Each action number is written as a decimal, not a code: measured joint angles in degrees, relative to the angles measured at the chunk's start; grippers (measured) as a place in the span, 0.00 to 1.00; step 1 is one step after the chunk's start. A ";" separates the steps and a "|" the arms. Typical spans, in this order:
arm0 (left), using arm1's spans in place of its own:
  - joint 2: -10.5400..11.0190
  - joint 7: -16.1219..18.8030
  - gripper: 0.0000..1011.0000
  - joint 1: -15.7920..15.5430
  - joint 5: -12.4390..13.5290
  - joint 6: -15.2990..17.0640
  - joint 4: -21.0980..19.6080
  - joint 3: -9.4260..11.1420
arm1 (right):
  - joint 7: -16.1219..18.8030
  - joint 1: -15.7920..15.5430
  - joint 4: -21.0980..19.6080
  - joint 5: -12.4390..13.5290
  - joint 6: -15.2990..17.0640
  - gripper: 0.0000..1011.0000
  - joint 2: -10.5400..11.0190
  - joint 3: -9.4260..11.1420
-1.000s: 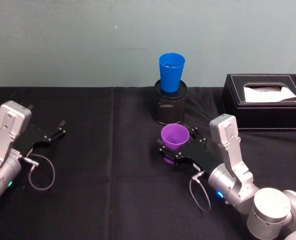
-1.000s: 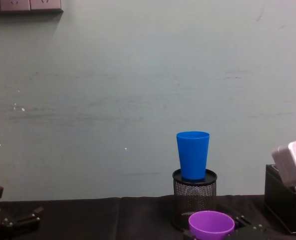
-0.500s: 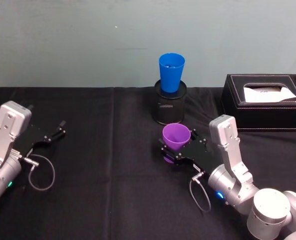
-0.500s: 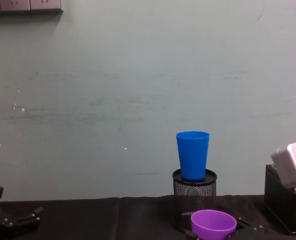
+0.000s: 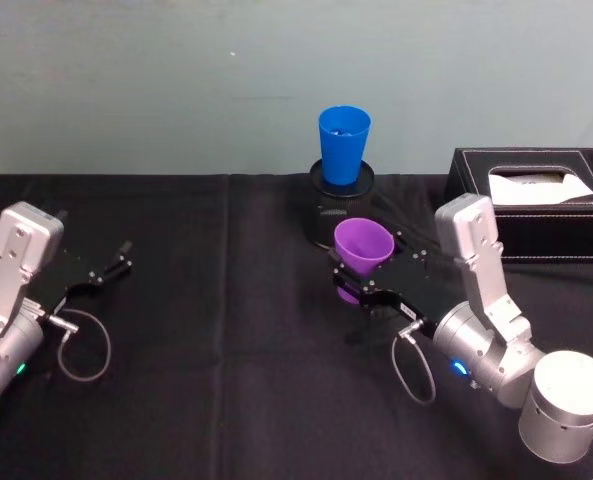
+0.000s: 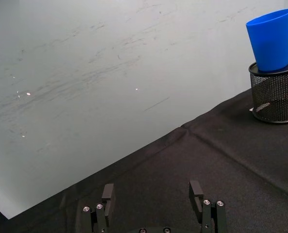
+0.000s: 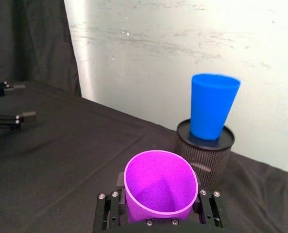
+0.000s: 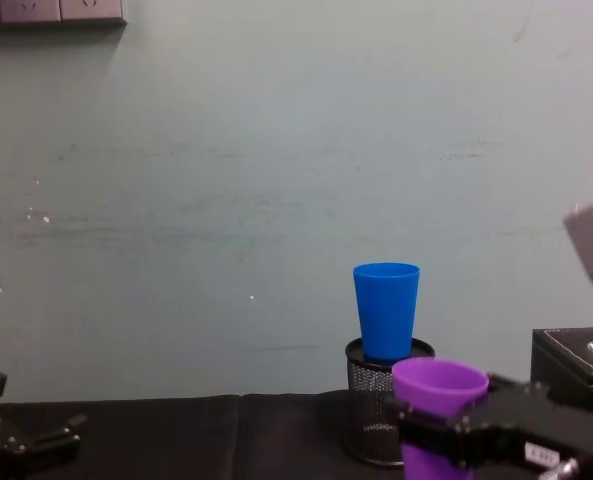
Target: Pick up one cup with a gripper and tap it against the other cup.
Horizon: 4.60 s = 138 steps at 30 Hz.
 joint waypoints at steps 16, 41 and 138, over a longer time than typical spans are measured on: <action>0.00 0.00 0.99 0.00 0.00 0.00 0.00 0.00 | 2.19 -0.16 -4.83 0.34 5.81 0.73 1.14 2.62; 0.00 0.00 0.99 0.00 0.00 0.00 0.00 0.00 | 2.06 -0.06 -4.81 0.45 5.76 0.73 1.19 2.38; 0.00 0.00 0.99 0.00 0.00 0.00 0.00 0.00 | 1.98 -0.06 -4.80 0.45 5.76 0.73 1.19 2.36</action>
